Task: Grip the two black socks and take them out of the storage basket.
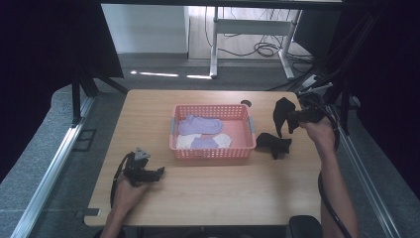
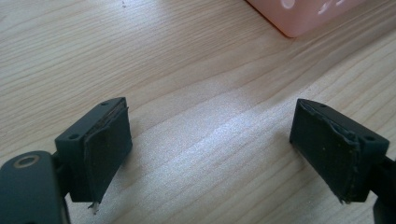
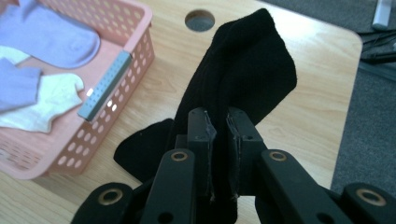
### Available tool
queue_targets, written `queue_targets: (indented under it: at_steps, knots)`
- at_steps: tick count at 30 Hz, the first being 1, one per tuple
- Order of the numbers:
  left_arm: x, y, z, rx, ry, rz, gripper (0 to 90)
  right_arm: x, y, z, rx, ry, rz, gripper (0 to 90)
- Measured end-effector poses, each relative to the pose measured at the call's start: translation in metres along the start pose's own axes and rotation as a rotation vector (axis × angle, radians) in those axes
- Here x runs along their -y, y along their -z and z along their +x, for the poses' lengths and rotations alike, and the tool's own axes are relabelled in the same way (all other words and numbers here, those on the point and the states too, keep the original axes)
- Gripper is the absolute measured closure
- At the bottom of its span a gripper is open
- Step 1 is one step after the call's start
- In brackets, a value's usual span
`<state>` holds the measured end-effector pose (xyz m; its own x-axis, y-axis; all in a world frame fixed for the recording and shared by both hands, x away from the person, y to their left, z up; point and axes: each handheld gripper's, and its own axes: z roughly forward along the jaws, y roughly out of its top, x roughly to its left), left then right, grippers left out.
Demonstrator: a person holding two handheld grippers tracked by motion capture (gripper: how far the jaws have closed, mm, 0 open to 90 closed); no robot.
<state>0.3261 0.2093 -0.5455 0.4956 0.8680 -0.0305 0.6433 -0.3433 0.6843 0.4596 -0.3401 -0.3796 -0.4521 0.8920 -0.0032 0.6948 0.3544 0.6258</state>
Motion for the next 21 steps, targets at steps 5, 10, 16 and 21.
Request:
queue_targets:
  at_steps: [5, 10, 16, 21]
  knots:
    - [0.000, 0.000, 0.000, 0.000, 0.000, 0.000, 12.3, 0.005, -0.014, 0.003, -0.014, 0.006, 0.025, 81.4]
    - [0.000, 0.000, 0.000, 0.000, 0.001, -0.001, 12.4, 0.009, -0.029, 0.009, -0.022, 0.018, 0.054, 81.3]
    - [0.000, 0.000, 0.000, 0.000, 0.001, -0.001, 12.4, 0.015, -0.047, 0.013, -0.024, 0.025, 0.090, 81.1]
    - [0.000, 0.000, 0.000, 0.000, 0.002, 0.000, 12.4, 0.020, -0.060, 0.018, -0.036, 0.031, 0.112, 80.8]
